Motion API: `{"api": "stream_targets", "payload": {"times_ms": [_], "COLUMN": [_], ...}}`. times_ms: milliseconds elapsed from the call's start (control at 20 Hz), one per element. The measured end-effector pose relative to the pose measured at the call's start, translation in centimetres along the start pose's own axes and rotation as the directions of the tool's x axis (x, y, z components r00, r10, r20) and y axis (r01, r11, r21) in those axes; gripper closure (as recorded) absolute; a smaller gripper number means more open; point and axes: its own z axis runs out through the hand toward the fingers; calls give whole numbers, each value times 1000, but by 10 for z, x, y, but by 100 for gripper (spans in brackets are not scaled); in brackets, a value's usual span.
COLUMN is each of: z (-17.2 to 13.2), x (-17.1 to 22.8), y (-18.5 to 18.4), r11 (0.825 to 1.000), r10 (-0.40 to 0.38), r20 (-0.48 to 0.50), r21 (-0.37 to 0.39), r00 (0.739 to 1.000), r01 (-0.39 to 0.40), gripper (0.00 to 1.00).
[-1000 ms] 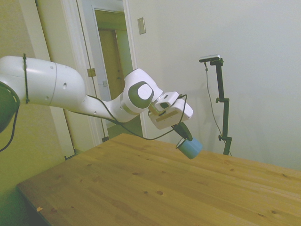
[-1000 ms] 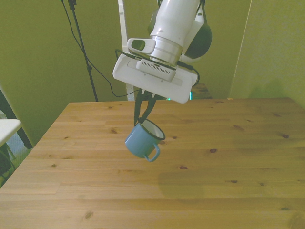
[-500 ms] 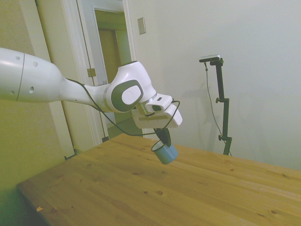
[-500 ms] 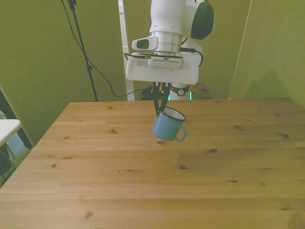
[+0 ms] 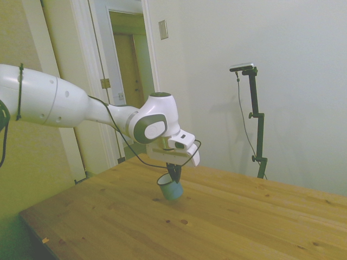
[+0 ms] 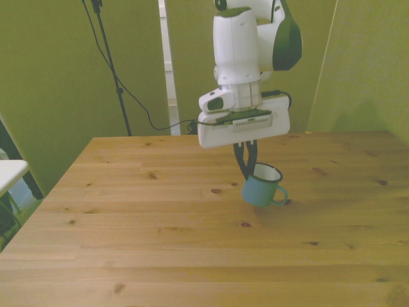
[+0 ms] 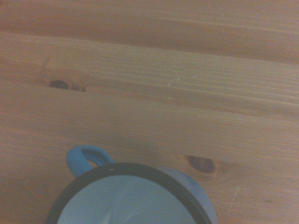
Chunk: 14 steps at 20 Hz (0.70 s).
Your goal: Flip the mug upright
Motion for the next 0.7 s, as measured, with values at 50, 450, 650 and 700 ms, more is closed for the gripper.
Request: {"api": "stream_targets", "payload": {"times_ms": [50, 450, 650, 700], "z": [6, 34, 36, 36], "x": [2, 11, 11, 11], "y": [0, -2, -1, -1], "r11": [1000, 999, 999, 999], "r10": [-5, -32, -32, -34], "r20": [9, 55, 58, 58], "r21": [6, 34, 32, 32], "r00": [1000, 998, 998, 998], "r01": [5, 30, 30, 32], "gripper": [100, 0, 0, 0]}}
